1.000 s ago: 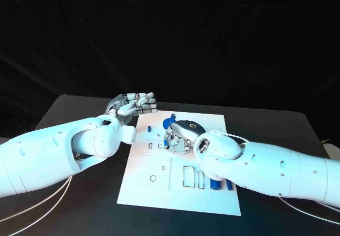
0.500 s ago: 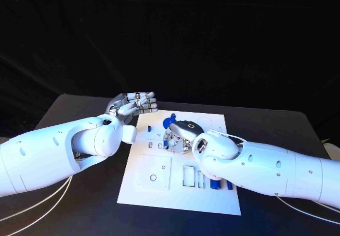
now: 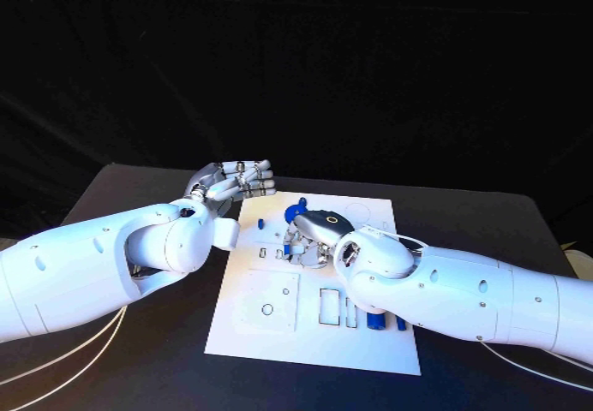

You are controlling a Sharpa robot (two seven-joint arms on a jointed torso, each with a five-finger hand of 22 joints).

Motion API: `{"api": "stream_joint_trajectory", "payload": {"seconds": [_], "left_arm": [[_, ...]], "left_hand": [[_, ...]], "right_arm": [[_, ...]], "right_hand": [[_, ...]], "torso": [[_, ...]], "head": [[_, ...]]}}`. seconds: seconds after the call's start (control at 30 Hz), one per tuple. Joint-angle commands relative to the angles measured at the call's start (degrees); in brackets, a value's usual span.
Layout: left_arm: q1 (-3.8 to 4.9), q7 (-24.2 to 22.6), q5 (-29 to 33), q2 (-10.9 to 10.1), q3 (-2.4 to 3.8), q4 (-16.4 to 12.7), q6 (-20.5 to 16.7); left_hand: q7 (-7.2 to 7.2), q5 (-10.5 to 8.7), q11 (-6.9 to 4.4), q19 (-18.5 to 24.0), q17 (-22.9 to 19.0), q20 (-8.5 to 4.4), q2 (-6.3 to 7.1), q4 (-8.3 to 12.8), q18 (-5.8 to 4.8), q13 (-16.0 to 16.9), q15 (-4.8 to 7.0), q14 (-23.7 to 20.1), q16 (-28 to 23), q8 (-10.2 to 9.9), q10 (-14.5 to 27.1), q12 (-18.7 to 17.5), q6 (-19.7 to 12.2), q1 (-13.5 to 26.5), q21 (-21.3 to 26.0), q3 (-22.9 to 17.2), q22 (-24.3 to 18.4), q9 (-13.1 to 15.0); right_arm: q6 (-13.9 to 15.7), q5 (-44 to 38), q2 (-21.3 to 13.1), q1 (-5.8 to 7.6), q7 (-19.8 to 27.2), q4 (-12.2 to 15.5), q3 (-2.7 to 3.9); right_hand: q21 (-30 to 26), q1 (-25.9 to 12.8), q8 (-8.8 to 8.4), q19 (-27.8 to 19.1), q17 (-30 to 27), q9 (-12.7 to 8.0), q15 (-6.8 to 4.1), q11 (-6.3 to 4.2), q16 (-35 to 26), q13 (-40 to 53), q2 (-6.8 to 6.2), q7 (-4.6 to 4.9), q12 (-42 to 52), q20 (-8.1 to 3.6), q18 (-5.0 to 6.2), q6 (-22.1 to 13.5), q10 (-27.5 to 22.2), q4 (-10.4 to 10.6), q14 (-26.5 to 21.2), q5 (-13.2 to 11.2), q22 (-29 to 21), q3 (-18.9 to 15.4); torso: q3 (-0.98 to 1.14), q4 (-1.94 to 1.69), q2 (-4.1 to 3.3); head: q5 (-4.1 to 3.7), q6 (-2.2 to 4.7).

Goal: Assemble the parts on the task board

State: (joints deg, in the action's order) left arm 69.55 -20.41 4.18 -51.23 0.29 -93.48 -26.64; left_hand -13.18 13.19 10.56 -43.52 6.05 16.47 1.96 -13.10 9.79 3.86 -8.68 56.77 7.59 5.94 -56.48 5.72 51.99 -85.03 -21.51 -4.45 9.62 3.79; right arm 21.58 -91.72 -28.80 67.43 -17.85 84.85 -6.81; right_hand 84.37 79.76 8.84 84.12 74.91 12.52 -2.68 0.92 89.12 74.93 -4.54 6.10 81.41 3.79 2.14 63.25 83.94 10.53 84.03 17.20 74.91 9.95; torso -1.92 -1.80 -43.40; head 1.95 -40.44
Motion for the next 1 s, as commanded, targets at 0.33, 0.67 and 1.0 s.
{"api": "stream_joint_trajectory", "payload": {"seconds": [0.33,0.67,1.0], "left_arm": [[0.06,-0.3,-0.3,0.1,0.04,-0.1,0.9],[0.06,-0.3,-0.3,0.1,0.04,-0.1,0.9],[0.06,-0.2,-0.3,0.0,0.04,-0.1,1.0]], "left_hand": [[-0.04,0.06,0.05,0.1,0.1,-0.09,-0.15,0.1,0.36,0.0,0.05,0.3,-0.2,-0.3,-0.4,-0.2,0.4,-0.5,-0.3,-0.1,0.1,0.1],[-0.04,0.06,0.05,0.1,0.1,-0.09,-0.15,0.1,0.36,0.0,0.05,0.3,-0.2,-0.3,-0.4,-0.2,0.4,-0.5,-0.3,-0.1,0.1,0.1],[-0.04,0.06,0.05,0.1,0.1,-0.09,-0.15,0.1,0.36,0.0,0.05,0.3,-0.2,-0.3,-0.4,-0.2,0.4,-0.5,-0.3,-0.1,0.1,0.1]], "right_arm": [[-2.3,-0.9,-0.1,-0.33,-0.8,0.0,-0.25],[-1.4,-1.1,0.0,-0.35,-0.4,0.1,-0.26],[0.5,-1.3,-0.2,-0.36,-0.3,0.3,-0.26]], "right_hand": [[-0.6,-1.4,-0.98,1.0,12.5,-0.2,0.24,0.44,-0.1,5.8,-1.03,-0.14,-0.8,-0.01,-0.26,-0.6,-0.7,0.4,5.4,-0.5,9.3,-0.2],[-0.8,-3.6,-2.26,0.9,12.3,-0.6,0.97,1.28,-0.2,4.9,-2.96,0.77,-1.7,0.63,-0.22,-2.3,-1.4,1.1,5.3,1.0,9.3,-1.7],[-1.7,-4.8,-3.73,0.3,11.7,-1.1,1.57,1.97,-0.5,2.0,-4.1,1.5,-4.9,1.23,0.02,-4.4,-3.8,1.6,5.2,0.6,8.6,-3.3]], "torso": [[0.04,-0.03,-0.01],[0.05,0.0,-0.03],[0.07,-0.01,-0.03]], "head": [[0.2,-0.07],[0.16,0.06],[0.15,0.09]]}}
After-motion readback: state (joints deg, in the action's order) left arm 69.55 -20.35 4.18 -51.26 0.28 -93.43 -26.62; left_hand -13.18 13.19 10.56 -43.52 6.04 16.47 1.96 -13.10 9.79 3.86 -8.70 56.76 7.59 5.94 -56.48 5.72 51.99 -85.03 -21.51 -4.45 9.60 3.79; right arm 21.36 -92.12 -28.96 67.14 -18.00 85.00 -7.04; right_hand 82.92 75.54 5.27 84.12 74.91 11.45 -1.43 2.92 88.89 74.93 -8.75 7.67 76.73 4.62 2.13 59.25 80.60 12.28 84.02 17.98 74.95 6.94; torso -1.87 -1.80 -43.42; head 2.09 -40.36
